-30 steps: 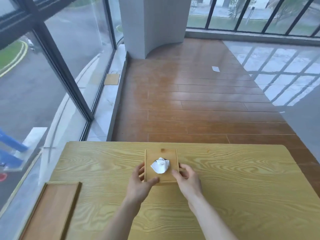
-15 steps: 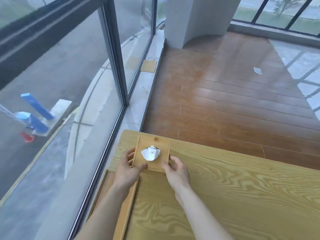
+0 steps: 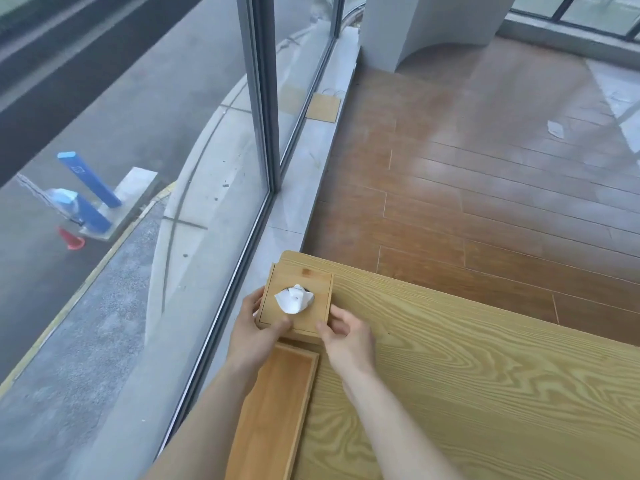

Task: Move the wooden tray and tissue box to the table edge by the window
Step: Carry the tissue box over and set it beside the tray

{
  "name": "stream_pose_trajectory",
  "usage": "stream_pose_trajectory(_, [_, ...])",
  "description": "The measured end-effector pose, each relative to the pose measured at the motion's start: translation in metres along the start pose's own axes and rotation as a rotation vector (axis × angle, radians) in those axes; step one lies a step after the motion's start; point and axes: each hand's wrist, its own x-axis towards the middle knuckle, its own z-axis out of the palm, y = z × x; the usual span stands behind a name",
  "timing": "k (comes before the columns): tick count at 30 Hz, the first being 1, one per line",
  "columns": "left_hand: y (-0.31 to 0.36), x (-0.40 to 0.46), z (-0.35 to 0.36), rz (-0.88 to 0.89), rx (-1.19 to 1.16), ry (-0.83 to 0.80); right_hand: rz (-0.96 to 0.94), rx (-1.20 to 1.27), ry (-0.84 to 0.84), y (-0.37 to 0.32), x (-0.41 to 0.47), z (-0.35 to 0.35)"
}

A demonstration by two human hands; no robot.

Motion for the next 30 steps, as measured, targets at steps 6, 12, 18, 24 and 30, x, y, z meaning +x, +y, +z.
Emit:
stream_pose_trajectory(6, [0.0,0.018,-0.001,0.038,0.02,-0.021,-0.014,0.008,-0.011,-0.007,0.016,0.005])
stream_pose_trajectory(12, [0.007,0.038,0.001,0.045,0.018,-0.062,0.0,-0.018,0.037,-0.012,0.034,0.008])
stream_pose_trajectory(18, [0.012,0.052,0.005,0.072,0.05,-0.065,-0.001,-0.026,0.065,-0.016,0.048,0.012])
stream_pose_trajectory(24, [0.02,0.063,0.01,0.081,0.063,-0.063,-0.002,-0.022,0.073,-0.022,0.056,0.013])
stream_pose_trajectory(30, [0.022,0.066,0.011,0.083,0.063,-0.062,0.008,0.0,0.092,-0.02,0.062,0.018])
